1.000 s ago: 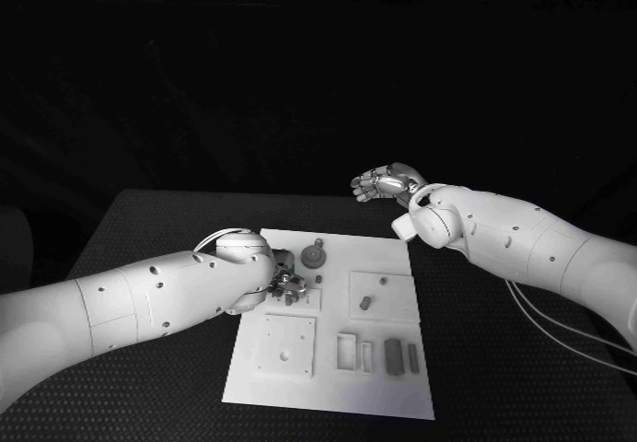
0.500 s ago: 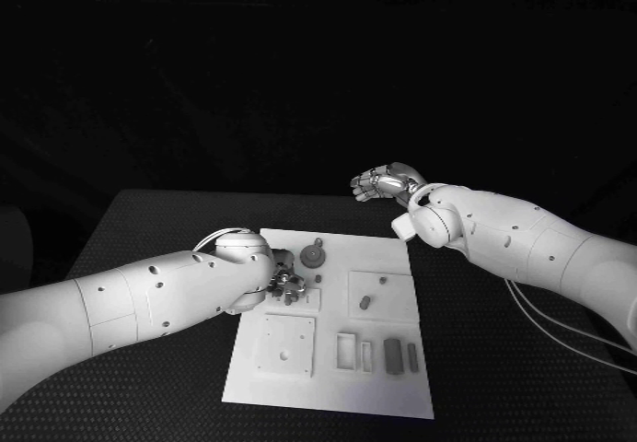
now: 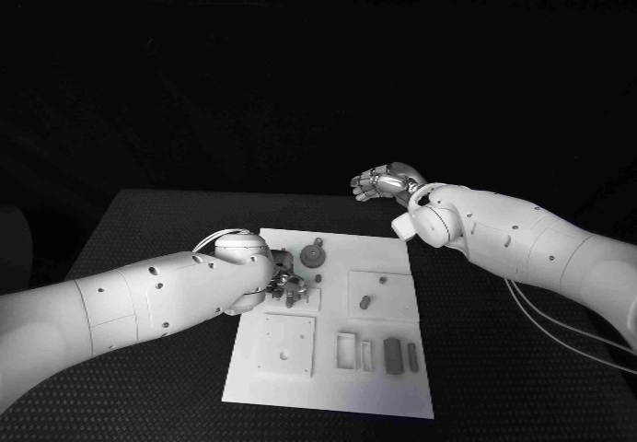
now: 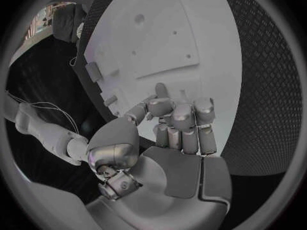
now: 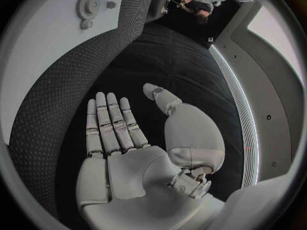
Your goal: Assemble the parts on the task board
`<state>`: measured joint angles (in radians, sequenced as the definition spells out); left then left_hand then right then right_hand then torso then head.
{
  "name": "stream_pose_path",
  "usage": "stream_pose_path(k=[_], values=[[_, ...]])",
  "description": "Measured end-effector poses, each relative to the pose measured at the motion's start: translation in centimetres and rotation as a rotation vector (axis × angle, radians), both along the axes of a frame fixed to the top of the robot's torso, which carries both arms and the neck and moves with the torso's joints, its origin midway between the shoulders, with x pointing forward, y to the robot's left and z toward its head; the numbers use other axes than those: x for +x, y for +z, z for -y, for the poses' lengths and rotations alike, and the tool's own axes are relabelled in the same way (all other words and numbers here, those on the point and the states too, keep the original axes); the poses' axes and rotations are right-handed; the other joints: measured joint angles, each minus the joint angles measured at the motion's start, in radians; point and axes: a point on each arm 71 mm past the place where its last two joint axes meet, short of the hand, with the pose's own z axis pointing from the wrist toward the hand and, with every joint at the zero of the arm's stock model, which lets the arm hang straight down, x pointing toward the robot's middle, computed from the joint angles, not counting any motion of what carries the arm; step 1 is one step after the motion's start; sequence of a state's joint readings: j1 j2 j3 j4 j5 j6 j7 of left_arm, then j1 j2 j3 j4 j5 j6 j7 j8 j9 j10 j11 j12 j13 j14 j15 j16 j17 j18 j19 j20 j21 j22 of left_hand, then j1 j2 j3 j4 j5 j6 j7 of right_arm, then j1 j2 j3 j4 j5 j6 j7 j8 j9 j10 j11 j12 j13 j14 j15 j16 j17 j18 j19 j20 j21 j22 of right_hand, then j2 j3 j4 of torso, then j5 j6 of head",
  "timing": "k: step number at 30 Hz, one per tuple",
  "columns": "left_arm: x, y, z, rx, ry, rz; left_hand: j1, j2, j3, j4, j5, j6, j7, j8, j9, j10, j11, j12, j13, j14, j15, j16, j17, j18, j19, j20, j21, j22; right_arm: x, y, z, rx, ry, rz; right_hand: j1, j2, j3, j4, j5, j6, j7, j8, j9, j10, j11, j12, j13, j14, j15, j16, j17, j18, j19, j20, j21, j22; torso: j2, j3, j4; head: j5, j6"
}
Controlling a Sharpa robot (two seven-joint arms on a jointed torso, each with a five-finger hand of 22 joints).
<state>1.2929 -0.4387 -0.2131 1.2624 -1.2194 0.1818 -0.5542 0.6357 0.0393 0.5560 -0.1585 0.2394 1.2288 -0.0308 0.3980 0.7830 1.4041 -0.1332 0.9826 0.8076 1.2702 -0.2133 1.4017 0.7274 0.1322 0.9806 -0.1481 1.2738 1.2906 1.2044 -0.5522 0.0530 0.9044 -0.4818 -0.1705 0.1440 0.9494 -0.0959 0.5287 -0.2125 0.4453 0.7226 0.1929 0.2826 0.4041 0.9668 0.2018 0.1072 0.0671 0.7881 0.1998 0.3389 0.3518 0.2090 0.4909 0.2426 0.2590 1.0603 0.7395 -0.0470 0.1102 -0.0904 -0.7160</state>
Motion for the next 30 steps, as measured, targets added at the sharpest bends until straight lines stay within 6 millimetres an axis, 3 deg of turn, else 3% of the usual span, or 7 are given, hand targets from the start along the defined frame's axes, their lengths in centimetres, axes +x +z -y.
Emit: stream_pose_path(k=[3, 26, 30], values=[[-0.03, -0.03, 0.01, 0.000, 0.000, -0.001, 0.003, -0.010, -0.004, 0.004, -0.020, -0.002, 0.006, 0.000, 0.000, -0.004, -0.001, 0.000, -0.001, 0.007, -0.007, 0.000, -0.001, 0.000, 0.000, 0.000, 0.000, -0.001, 0.00, 0.00, 0.00, 0.000, 0.000, 0.000, -0.004, -0.004, 0.000, 0.000, 0.000, 0.000, 0.000, 0.000, 0.000, 0.000, 0.000, 0.000, 0.000, 0.000, 0.000, 0.000, 0.000, 0.000, 0.000, 0.000, 0.000, 0.000, 0.000, 0.0000, -0.0001, 0.000, 0.000], [0.05, -0.18, -0.57, -0.007, 0.019, -0.013, 0.014, 0.000, -0.011, 0.004, -0.012, -0.002, 0.006, 0.000, 0.000, -0.003, -0.001, 0.000, -0.004, 0.010, -0.009, 0.000, -0.001, 0.000, 0.000, 0.000, 0.000, -0.001, 0.00, -0.03, 0.10, -0.001, -0.002, 0.000, -0.004, -0.004, 0.000, 0.000, 0.000, 0.000, 0.000, 0.000, -0.001, 0.000, 0.000, -0.004, 0.000, 0.000, 0.000, 0.000, -0.001, 0.000, 0.000, 0.000, 0.000, 0.001, 0.000, -0.0004, 0.0000, 0.001, -0.001], [0.03, -0.20, -0.59, -0.013, 0.024, -0.018, 0.008, -0.021, -0.019, 0.011, -0.069, -0.002, 0.006, 0.000, 0.000, -0.003, -0.001, 0.000, -0.006, 0.011, -0.009, 0.000, -0.002, 0.000, 0.000, 0.000, 0.000, -0.003, -0.01, -0.05, 0.08, -0.001, -0.001, -0.001, -0.004, -0.004, 0.000, 0.000, 0.000, 0.000, 0.000, 0.000, -0.001, 0.004, -0.004, -0.004, 0.000, 0.000, 0.000, 0.000, -0.001, 0.000, 0.000, 0.000, 0.000, 0.001, 0.000, -0.0004, 0.0000, 0.000, 0.000]])
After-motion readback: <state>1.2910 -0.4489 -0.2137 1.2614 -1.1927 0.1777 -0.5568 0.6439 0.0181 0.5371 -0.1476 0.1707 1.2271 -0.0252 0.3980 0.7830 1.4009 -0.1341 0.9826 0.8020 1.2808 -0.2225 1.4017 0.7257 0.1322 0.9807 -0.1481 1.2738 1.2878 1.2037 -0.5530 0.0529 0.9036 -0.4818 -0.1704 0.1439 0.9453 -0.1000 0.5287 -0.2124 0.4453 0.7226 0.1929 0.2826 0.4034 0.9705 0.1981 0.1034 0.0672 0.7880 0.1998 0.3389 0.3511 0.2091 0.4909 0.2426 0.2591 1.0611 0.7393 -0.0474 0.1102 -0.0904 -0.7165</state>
